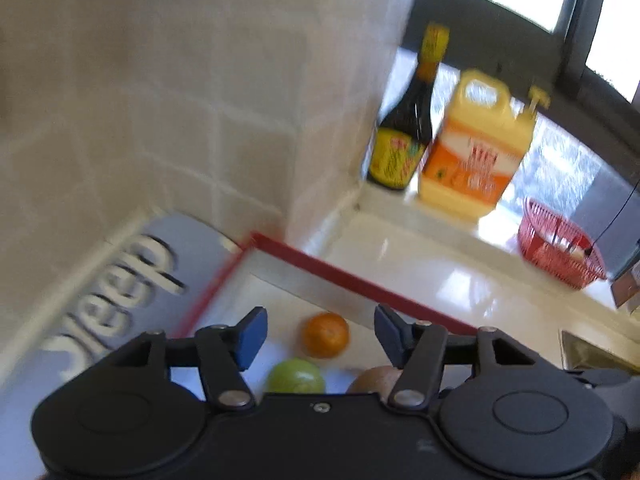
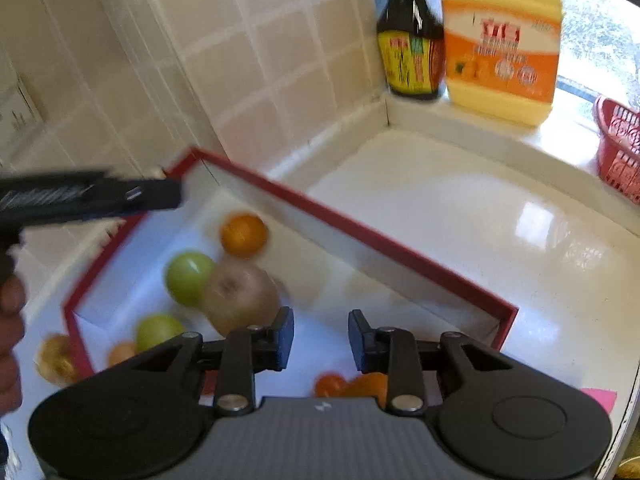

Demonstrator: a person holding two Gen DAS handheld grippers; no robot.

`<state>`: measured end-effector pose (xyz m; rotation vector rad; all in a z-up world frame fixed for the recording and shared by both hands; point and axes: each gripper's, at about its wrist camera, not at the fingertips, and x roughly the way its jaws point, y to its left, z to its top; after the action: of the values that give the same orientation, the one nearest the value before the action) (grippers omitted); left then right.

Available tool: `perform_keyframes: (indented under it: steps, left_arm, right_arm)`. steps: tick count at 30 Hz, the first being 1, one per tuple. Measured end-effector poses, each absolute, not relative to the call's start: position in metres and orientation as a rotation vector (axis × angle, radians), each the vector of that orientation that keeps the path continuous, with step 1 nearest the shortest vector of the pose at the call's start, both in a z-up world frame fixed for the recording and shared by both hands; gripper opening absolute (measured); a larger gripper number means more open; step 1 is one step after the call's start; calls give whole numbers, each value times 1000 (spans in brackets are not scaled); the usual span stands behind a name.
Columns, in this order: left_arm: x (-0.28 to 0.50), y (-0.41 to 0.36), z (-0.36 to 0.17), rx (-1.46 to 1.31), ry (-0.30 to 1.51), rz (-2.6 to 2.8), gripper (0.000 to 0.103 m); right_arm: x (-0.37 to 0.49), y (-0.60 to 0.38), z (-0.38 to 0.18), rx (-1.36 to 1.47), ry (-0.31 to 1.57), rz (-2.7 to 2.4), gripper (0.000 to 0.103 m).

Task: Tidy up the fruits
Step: 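Move both open tools back over the remaining fruit on the mat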

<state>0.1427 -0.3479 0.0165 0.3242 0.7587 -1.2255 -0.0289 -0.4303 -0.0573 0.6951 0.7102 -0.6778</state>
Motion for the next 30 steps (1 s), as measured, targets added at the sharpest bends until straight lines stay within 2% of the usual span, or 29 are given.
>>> perform_keyframes:
  steps: [7, 13, 20, 22, 30]
  left_arm:
    - [176, -235, 74, 199, 628, -1040, 74]
    - [207, -151, 78, 167, 637, -832, 76]
    - [237, -102, 23, 57, 788, -757, 80]
    - [247, -101, 2, 26, 848, -747, 80]
    - [265, -111, -57, -32, 983, -787, 80]
  right_arm:
    - [-9, -387, -1, 616, 566, -534, 35]
    - [36, -327, 27, 488, 536, -326, 39]
    - [93, -258, 21, 391, 638, -142, 41]
    - [105, -247, 12, 360, 667, -122, 45]
    - [137, -229, -39, 306, 784, -131, 49]
